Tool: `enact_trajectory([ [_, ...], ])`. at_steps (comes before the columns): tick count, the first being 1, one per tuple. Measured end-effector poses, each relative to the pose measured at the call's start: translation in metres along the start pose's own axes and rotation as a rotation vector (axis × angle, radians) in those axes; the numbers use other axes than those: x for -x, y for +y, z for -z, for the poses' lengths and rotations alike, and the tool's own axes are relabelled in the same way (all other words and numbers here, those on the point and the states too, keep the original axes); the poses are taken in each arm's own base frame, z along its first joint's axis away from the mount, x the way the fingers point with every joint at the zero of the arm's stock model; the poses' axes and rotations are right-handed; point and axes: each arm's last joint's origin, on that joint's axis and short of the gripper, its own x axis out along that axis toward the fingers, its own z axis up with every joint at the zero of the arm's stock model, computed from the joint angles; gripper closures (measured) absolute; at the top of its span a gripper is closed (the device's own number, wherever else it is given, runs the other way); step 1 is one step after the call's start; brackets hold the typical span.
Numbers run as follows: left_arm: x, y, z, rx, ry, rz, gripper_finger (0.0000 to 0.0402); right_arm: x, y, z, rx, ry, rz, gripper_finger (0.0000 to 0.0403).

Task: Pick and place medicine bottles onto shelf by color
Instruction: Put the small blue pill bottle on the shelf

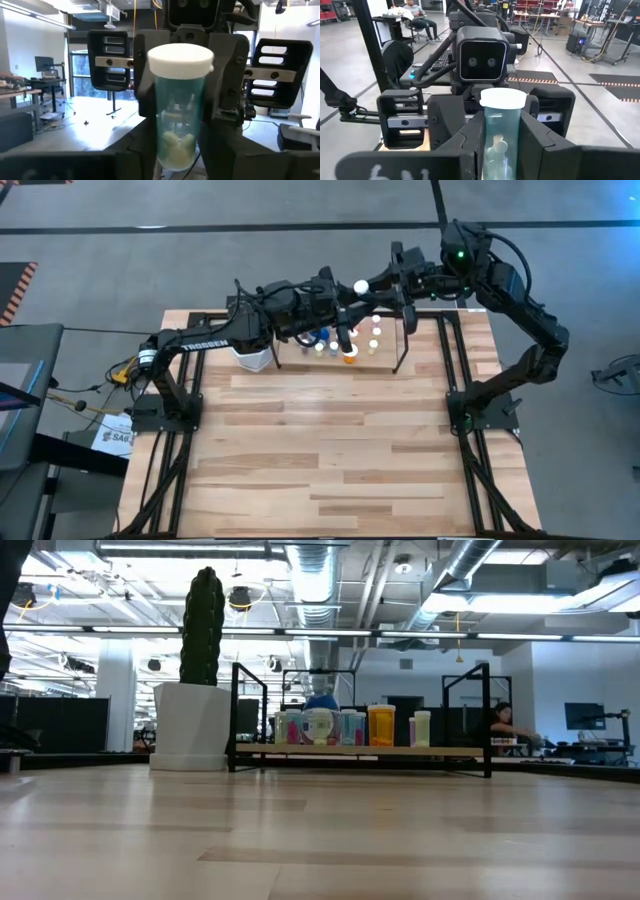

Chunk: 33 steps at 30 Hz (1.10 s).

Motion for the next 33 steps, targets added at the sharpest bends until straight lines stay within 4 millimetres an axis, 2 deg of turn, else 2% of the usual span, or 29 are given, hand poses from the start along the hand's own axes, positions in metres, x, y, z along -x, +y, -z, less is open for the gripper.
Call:
enact_trajectory([
  [7, 0.000, 0.000, 0.001, 0.006, 0.007, 0.001, 0.0337, 0.000, 0.000, 0.001, -0.008, 0.013, -0.002, 0.0304],
  [16, 0.000, 0.000, 0.002, 0.022, 0.023, 0.000, 0.0325, 0.002, 0.000, 0.003, -0.063, 0.036, 0.004, 0.0297],
  [19, 0.000, 0.000, 0.003, 0.033, 0.032, 0.001, 0.0330, 0.003, 0.000, 0.006, -0.090, 0.062, 0.007, 0.0270],
  [22, 0.000, 0.000, 0.006, 0.031, 0.057, -0.003, 0.0333, 0.009, 0.001, 0.007, -0.118, 0.108, 0.020, 0.0224],
  [27, 0.002, 0.001, 0.012, 0.062, 0.139, -0.011, 0.0328, 0.032, 0.006, 0.002, -0.134, 0.197, 0.030, 0.0155],
  [33, 0.006, 0.006, 0.031, 0.118, 0.344, -0.044, 0.0326, 0.042, 0.009, 0.009, -0.242, 0.319, 0.110, 0.0138],
])
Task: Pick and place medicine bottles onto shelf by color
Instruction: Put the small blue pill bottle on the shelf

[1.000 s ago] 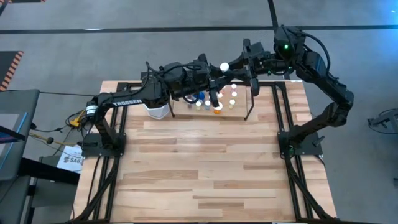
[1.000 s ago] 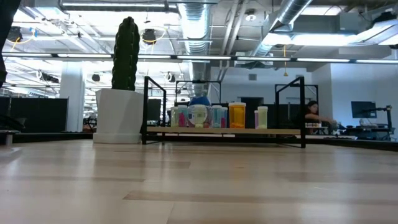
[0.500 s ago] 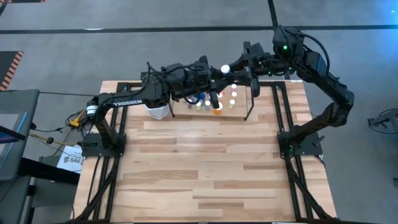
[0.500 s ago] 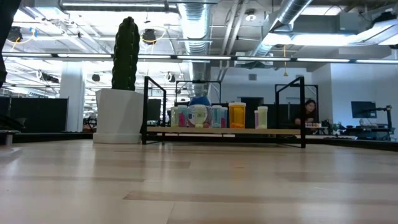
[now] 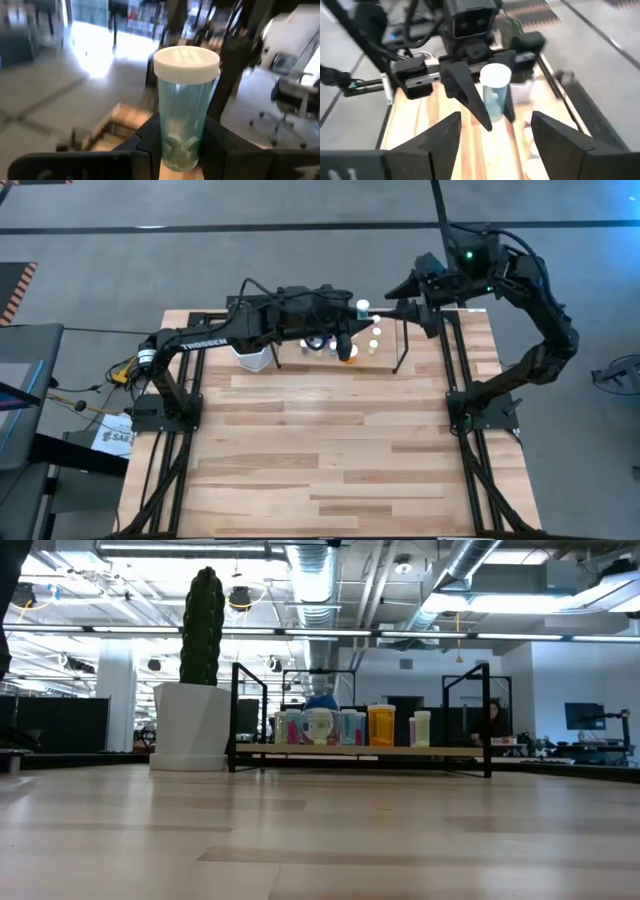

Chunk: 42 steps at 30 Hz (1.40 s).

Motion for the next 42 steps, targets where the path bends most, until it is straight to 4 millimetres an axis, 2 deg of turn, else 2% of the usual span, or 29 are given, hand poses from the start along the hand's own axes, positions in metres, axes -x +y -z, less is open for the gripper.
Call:
enact_trajectory([
  [4, 0.001, 0.007, 0.014, 0.058, 0.152, -0.040, 0.0325, -0.004, -0.002, 0.006, -0.066, 0.070, 0.045, 0.0138],
  [11, 0.005, 0.004, 0.031, 0.054, 0.331, 0.007, 0.0325, -0.041, -0.008, 0.008, -0.179, 0.175, 0.029, 0.0139],
  [17, 0.008, -0.003, 0.040, 0.010, 0.425, 0.072, 0.0325, -0.084, -0.004, 0.012, -0.156, 0.274, -0.020, 0.0139],
  [24, 0.011, -0.003, 0.045, 0.047, 0.501, 0.160, 0.0324, -0.112, 0.010, 0.017, -0.038, 0.338, -0.094, 0.0139],
  [34, 0.011, -0.003, 0.045, -0.015, 0.492, 0.176, 0.0324, -0.121, 0.022, 0.019, -0.023, 0.359, -0.129, 0.0139],
  [42, 0.012, -0.012, 0.036, -0.095, 0.445, 0.197, 0.0324, -0.121, 0.020, 0.019, -0.055, 0.359, -0.096, 0.0139],
])
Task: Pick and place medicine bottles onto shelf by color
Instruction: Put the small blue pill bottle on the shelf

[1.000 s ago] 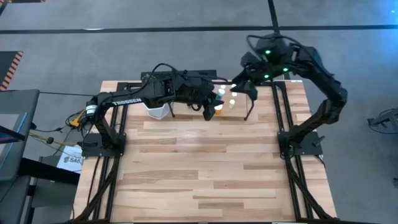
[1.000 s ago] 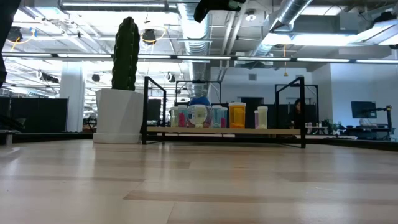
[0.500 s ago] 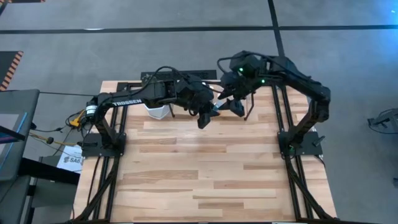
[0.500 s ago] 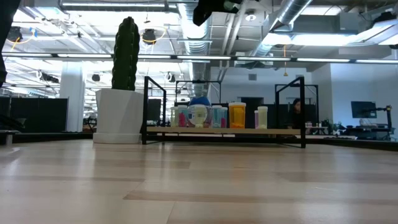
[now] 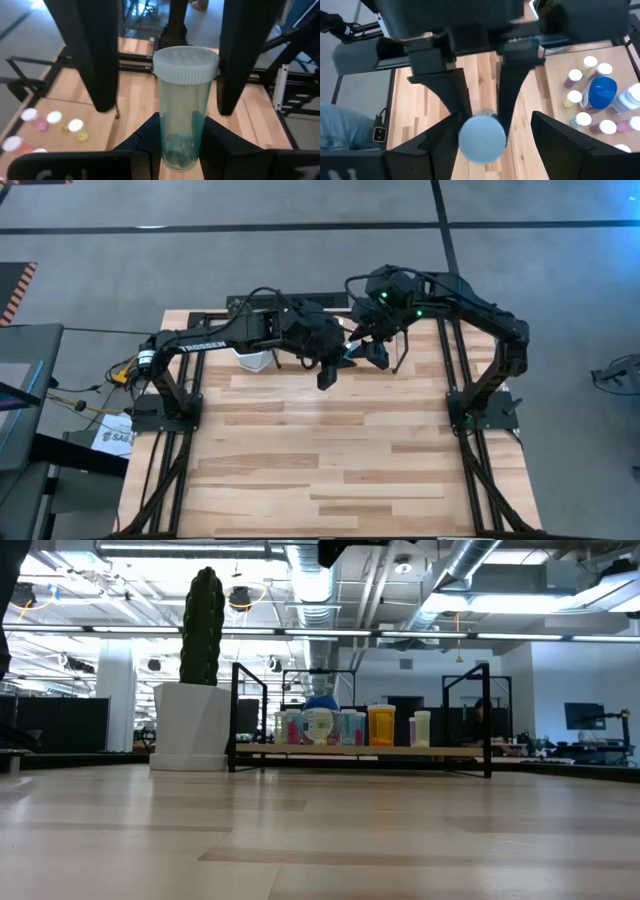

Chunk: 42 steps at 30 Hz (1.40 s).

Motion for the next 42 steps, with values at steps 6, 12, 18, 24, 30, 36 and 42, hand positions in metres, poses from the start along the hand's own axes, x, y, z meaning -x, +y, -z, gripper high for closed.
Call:
enact_trajectory([
  [6, 0.003, -0.006, -0.006, -0.038, -0.030, 0.002, 0.0324, 0.000, 0.001, 0.000, 0.001, 0.002, -0.002, 0.0139],
  [12, 0.003, -0.006, -0.006, -0.033, -0.030, 0.003, 0.0324, 0.000, 0.001, 0.000, -0.016, 0.002, -0.002, 0.0143],
  [18, 0.003, -0.006, -0.006, -0.030, -0.030, 0.003, 0.0324, 0.000, 0.001, 0.000, -0.015, 0.002, -0.003, 0.0193],
  [24, 0.003, -0.005, -0.006, -0.011, -0.031, -0.001, 0.0324, 0.000, 0.001, 0.000, -0.014, 0.002, -0.004, 0.0271],
  [30, 0.003, -0.005, -0.006, 0.001, -0.032, -0.020, 0.0315, 0.000, 0.001, 0.000, -0.015, 0.001, -0.003, 0.0299],
  [36, 0.003, -0.004, -0.006, 0.014, -0.041, -0.067, 0.0261, 0.004, -0.001, 0.004, -0.035, 0.028, 0.007, 0.0271],
  [42, 0.003, -0.003, -0.007, 0.016, -0.052, -0.090, 0.0191, 0.015, -0.013, 0.008, -0.080, 0.037, 0.040, 0.0286],
])
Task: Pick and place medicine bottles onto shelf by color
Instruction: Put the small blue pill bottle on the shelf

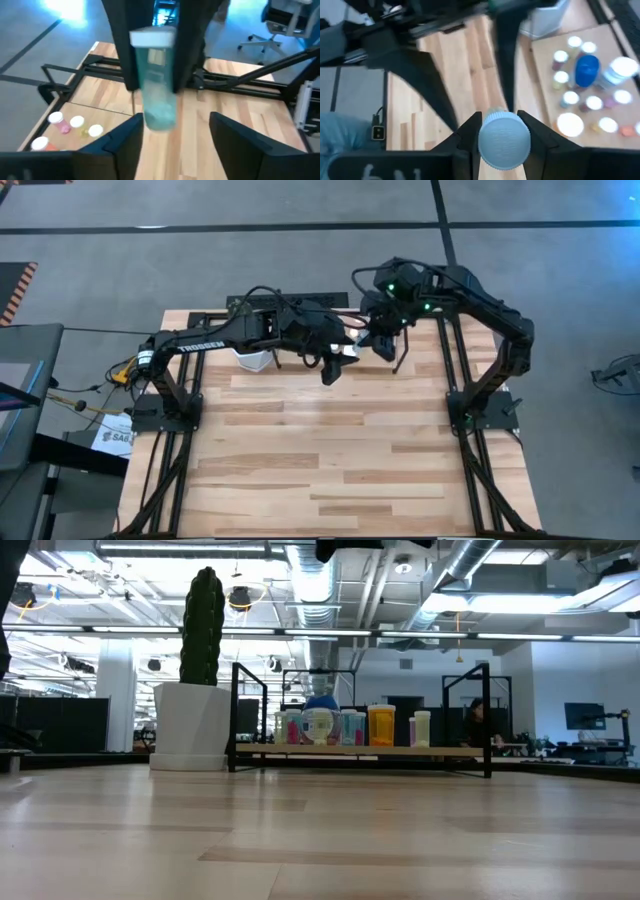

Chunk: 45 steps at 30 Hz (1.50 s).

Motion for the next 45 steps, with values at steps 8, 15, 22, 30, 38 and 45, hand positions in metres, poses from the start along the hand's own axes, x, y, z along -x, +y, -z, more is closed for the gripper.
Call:
enact_trajectory([
  [8, 0.000, 0.004, 0.004, 0.097, 0.035, -0.052, 0.0168, 0.015, -0.032, 0.011, -0.076, 0.067, 0.138, 0.0273],
  [15, 0.002, 0.003, 0.013, 0.191, 0.128, -0.089, 0.0186, 0.002, -0.056, 0.025, -0.112, 0.181, 0.237, 0.0273],
  [22, 0.004, -0.001, 0.020, 0.232, 0.194, -0.129, 0.0204, -0.043, -0.075, 0.056, -0.125, 0.210, 0.239, 0.0277],
  [30, 0.013, -0.001, 0.017, 0.229, 0.169, -0.176, 0.0214, -0.099, -0.098, 0.092, -0.214, 0.292, 0.313, 0.0275],
  [38, 0.013, 0.000, 0.018, 0.233, 0.181, -0.194, 0.0214, -0.133, -0.112, 0.107, -0.235, 0.286, 0.355, 0.0274],
  [45, 0.014, 0.000, 0.021, 0.249, 0.210, -0.206, 0.0214, -0.146, -0.116, 0.115, -0.281, 0.229, 0.365, 0.0275],
])
